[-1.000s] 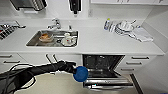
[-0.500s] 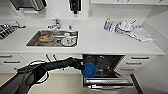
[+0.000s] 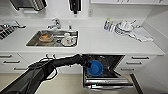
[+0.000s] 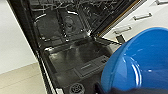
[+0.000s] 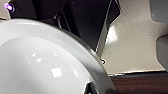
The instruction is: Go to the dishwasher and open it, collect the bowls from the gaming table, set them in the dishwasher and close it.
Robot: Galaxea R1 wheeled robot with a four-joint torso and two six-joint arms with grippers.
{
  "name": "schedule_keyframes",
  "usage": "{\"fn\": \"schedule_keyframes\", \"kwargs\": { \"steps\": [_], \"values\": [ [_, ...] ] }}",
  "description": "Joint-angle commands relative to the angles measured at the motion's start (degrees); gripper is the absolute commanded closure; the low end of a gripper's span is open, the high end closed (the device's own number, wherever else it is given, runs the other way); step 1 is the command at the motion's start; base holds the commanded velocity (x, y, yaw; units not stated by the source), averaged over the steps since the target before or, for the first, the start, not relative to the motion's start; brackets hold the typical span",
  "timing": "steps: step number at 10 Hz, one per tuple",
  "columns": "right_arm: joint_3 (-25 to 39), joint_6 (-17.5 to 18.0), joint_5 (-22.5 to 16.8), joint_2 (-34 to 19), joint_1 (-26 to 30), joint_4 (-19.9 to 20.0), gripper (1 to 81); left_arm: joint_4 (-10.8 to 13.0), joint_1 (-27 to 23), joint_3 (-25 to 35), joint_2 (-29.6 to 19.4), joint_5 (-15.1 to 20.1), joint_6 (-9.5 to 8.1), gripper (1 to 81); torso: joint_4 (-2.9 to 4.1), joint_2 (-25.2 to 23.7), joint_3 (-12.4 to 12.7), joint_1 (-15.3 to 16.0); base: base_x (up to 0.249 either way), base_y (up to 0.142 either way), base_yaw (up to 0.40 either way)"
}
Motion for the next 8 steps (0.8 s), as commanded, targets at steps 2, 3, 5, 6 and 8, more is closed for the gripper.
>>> {"fn": "schedule_keyframes", "kwargs": {
  "steps": [2, 3, 5, 6, 8],
  "values": [
    [0.59, -0.24, -4.87, -1.32, -0.76, -0.64, 81.1, -1.76, -10.59, 1.44, -0.01, 1.89, -0.27, 81.1, 0.0, 0.0, 0.0, 0.0, 0.0, 0.0, 0.0],
    [0.59, -0.24, -4.87, -1.32, -0.76, -0.64, 81.1, -1.76, -10.59, 1.53, 0.08, 1.89, -0.27, 1.0, 0.0, 0.0, 0.0, 0.0, 0.0, 0.0, 0.0],
    [0.59, -0.16, -4.69, -1.5, -0.58, -0.29, 81.1, -2.55, -10.24, 3.11, -0.8, 1.8, -0.27, 1.0, 0.0, 0.0, 0.0, 0.0, 0.0, 0.0, 0.0],
    [1.63, -0.16, -4.16, -2.46, -0.41, -0.11, 81.1, -2.55, -9.54, 5.82, -2.63, 1.71, -0.27, 1.0, 0.0, 0.0, 0.0, 0.0, 0.0, 0.0, 0.0],
    [8.58, -0.16, -4.16, -7.56, 0.73, -0.11, 81.1, -2.38, -5.51, 14.21, -9.72, 1.71, -0.27, 1.0, 0.0, 0.0, 0.0, 0.0, 0.0, 0.0, 0.0]
  ]
}}
